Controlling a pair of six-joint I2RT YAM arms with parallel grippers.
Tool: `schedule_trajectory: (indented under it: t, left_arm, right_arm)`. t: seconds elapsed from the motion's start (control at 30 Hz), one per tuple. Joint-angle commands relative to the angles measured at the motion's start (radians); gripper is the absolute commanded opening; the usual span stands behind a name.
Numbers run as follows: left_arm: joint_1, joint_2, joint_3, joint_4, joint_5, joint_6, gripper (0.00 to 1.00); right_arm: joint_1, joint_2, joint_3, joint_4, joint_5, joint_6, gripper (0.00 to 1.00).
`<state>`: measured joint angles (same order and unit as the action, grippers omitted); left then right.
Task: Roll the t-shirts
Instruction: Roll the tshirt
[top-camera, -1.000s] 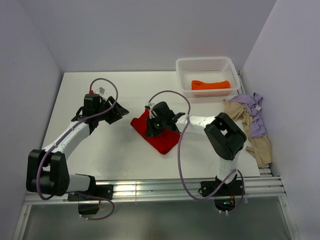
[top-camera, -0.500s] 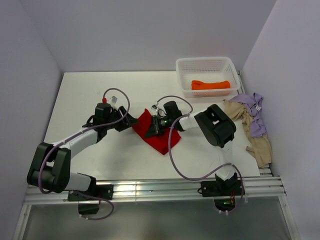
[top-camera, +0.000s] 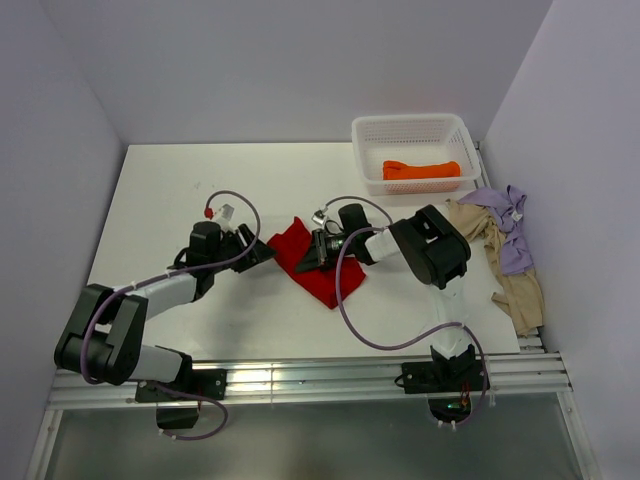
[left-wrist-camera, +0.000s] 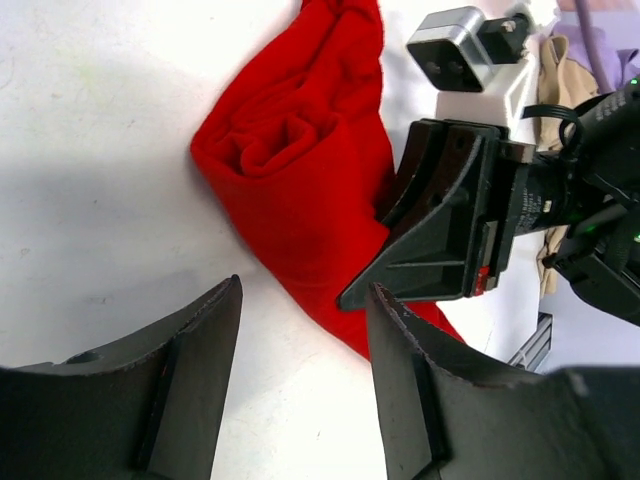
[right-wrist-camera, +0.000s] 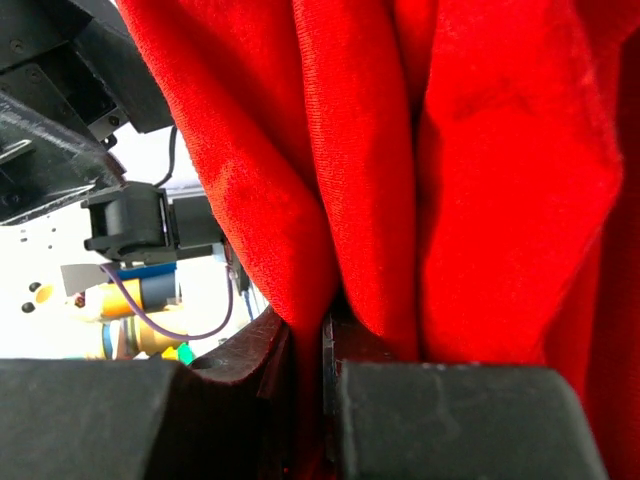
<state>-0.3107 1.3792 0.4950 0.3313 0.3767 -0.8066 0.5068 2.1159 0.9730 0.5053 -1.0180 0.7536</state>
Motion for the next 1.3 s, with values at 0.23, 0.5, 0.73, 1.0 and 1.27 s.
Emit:
schedule_trajectory:
  t: [0.23,0.5,0.73,1.0,1.27]
  left_arm:
    - [-0.028,0.127,0.03,0.176,-0.033,-0.031,0.64]
    - [-0.031,0.242,-0.039,0.409,0.001,-0.094,0.8]
    - [-0.033,0.379,-0.058,0.603,0.007,-0.155,0.92]
    - [-0.05,0.445,-0.062,0.627,-0.058,-0.152,0.92]
    - [-0.056,0.526,-0.096,0.73,-0.101,-0.155,0.9]
  right_arm:
    - [-0.028,0.041,-0.033,0.012,0.032,0.023,0.0]
    - [-0.031,0.044,-0.034,0.012,0.029,0.024,0.0]
    - [-0.031,0.049,-0.031,0.007,0.024,0.027,0.0]
    - [-0.036,0.061,-0.04,0.047,0.003,0.064,0.0]
    - [-0.048,0.084,-0.059,0.15,-0.042,0.147,0.0]
